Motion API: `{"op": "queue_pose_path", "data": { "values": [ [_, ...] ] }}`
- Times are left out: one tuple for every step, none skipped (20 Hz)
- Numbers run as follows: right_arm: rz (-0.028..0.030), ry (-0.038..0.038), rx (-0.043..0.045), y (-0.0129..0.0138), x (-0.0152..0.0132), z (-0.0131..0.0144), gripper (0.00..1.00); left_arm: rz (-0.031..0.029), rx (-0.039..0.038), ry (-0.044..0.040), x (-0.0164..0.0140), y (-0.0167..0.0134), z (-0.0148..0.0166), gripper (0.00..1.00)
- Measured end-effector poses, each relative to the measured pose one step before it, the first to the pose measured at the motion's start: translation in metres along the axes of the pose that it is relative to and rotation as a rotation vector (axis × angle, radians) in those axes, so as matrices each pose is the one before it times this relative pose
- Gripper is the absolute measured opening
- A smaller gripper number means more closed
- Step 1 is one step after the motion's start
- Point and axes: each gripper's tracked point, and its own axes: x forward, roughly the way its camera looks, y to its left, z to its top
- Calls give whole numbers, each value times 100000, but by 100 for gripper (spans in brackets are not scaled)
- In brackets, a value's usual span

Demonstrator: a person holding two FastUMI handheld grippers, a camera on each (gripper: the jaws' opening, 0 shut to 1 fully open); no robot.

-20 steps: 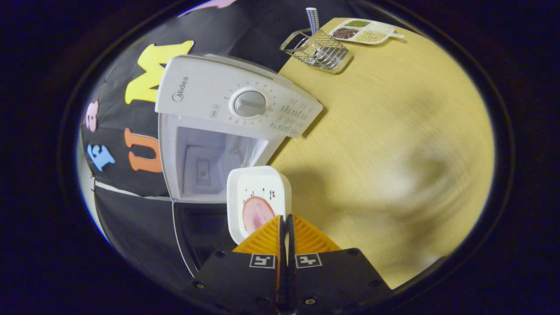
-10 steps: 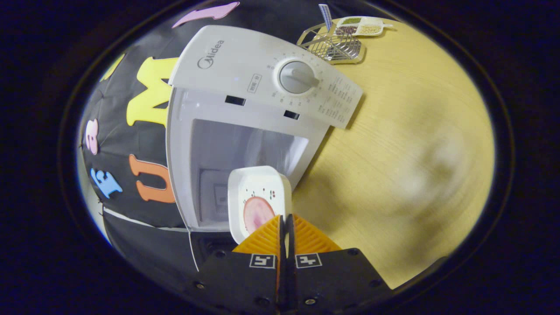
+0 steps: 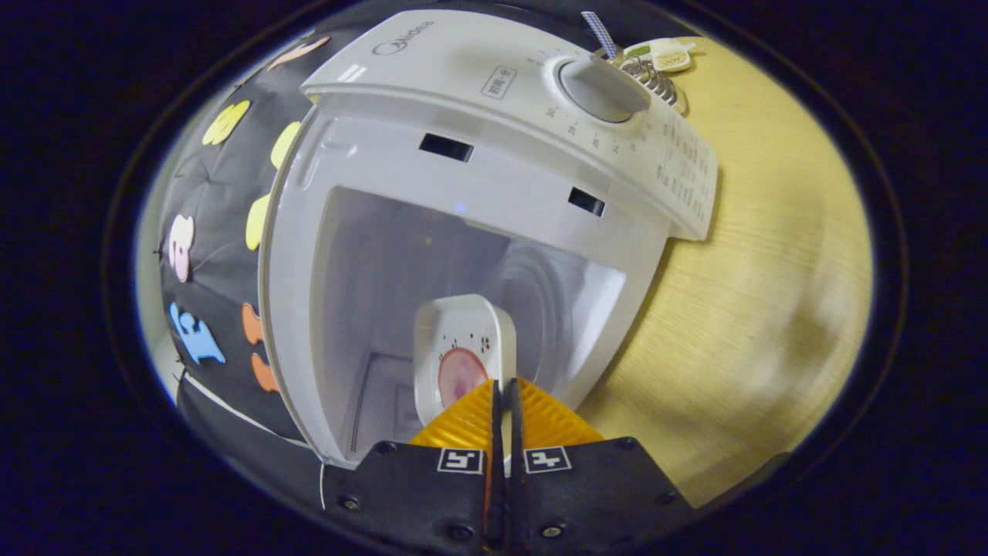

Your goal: Open the microwave oven with the left hand, put the food in, and close the microwave oven.

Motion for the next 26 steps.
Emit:
{"op": "queue_pose_path", "data": {
  "values": [
    [-505, -2254, -2620, -158, 549, 327, 7, -45, -26, 500, 85, -40, -361, 93],
    [-492, -80, -2549, -135, 474, -50, 8, 163, 253, 461, 72, 107, -208, 93],
    [-219, -159, -628, -24, 299, -104, 9, 154, 243, 233, 95, 58, -230, 93],
    [207, -39, 636, 39, 229, -61, 9, -70, 44, 259, -46, -95, -47, 93],
    [-159, -257, -251, -211, 359, -10, 9, -84, -132, 303, 7, -80, -136, 94],
    [-982, -831, -1275, -271, 206, 23, 9, -59, -125, 206, -2, -7, -126, 93],
    [-719, -107, -1162, -308, 154, -83, 10, 57, -63, 174, 83, 54, -66, 93],
    [-422, -548, -108, -141, 231, -15, 10, 26, 126, 50, 50, -94, -93, 93],
    [340, -496, 703, -137, 114, 60, 11, 239, 335, 148, 30, 43, -77, 93],
    [-58, -101, 319, -124, 163, 26, 11, 406, 382, 352, 14, 119, -154, 94],
    [-468, 313, -1403, -310, 120, -64, 12, 323, 188, -57, -33, 19, 4, 93],
    [1052, -662, -996, 1, 76, 39, 5, -335, -111, -161, -37, -111, -56, 93],
    [1053, -388, -1878, 46, 66, -54, 13, -518, -383, -27, -17, -192, -146, 93],
    [1137, -375, -1751, 79, 18, -12, 13, -225, -337, 352, -110, -49, -182, 93],
    [3181, -536, -868, 450, -148, 122, 13, 298, -157, 505, 37, 44, -184, 93],
    [4181, -963, -1383, 924, -187, 17, 17, 915, 139, 210, -32, 202, -17, 93],
    [3236, -1671, -3595, 765, -287, 343, 54, 2249, 842, -1364, -97, 381, 305, 94],
    [1028, -3153, -6052, 405, -380, 423, 69, 1932, 1479, -1635, -91, 382, 385, 94],
    [-1918, -2972, -7114, -250, -310, 461, 85, 447, 1315, -1014, -190, -44, 138, 94],
    [-806, -2737, -5724, -19, -336, 401, 100, -379, 661, -471, -307, -287, 115, 93],
    [869, -2004, -5024, 273, -319, 163, 99, -430, 175, -290, -230, -278, -13, 93],
    [284, -1213, -4605, 90, -288, 201, 99, -139, 237, 213, -113, -77, -67, 94],
    [94, -908, -4875, 18, -353, 127, 99, 288, 406, 616, -131, 63, -169, 94],
    [1487, -1216, -4481, 279, -258, 294, 100, 748, 330, 399, -106, 237, -110, 93],
    [1362, -671, -4698, 240, -388, 224, 100, 970, 255, 284, -77, 262, -146, 93],
    [292, 1103, -4481, 37, -540, 60, 99, 1136, 83, 199, -216, 325, -41, 93]
  ]
}}
